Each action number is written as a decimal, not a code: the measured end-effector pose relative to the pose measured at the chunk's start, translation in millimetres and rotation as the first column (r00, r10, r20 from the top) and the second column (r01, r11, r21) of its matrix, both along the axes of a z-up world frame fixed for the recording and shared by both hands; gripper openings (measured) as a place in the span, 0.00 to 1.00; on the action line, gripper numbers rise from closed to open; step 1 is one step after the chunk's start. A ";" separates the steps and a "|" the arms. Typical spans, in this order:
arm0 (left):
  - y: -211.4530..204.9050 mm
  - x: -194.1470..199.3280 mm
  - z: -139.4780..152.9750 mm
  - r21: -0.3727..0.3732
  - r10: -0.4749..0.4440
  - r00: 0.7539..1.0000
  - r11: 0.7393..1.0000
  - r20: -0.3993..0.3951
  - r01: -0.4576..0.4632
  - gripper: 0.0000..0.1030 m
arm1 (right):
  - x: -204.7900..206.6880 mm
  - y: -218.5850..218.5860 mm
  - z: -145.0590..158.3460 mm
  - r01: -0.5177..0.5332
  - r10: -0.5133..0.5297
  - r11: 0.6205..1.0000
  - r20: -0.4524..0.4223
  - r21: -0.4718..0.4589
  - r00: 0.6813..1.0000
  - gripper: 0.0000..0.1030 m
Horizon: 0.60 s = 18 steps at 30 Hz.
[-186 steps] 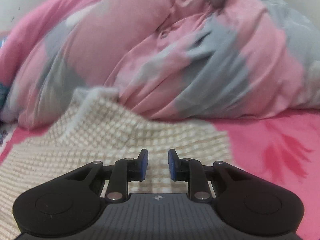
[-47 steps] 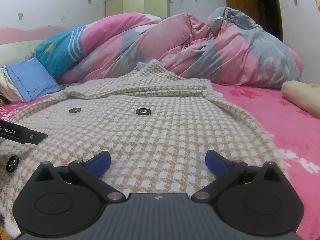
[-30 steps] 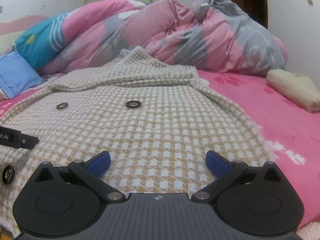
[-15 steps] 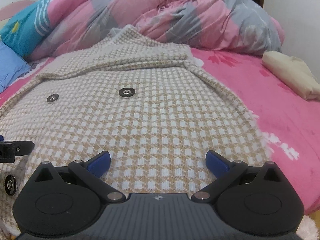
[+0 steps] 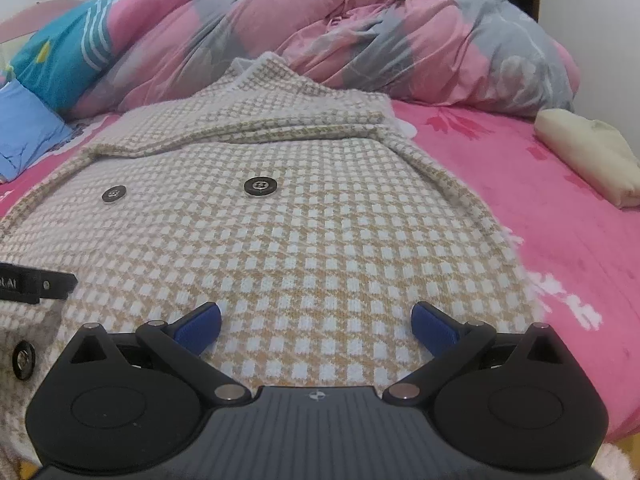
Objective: Fold clothes
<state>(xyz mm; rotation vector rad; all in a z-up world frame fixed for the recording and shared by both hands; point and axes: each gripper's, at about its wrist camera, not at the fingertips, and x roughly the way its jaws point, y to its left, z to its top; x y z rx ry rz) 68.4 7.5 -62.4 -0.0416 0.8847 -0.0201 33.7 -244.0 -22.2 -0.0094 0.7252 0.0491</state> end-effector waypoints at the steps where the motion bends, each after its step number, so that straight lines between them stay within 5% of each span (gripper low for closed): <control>1: 0.1 0.0 0.1 -0.001 0.000 1.000 1.000 0.000 0.000 1.00 | 2.7 -0.7 2.7 0.003 -0.003 1.000 -0.007 0.006 1.000 1.00; 18: -1.9 0.0 0.5 0.007 0.005 1.000 1.000 -0.001 -0.005 1.00 | 2.8 4.8 -9.3 -0.014 0.014 1.000 0.012 -0.012 1.000 1.00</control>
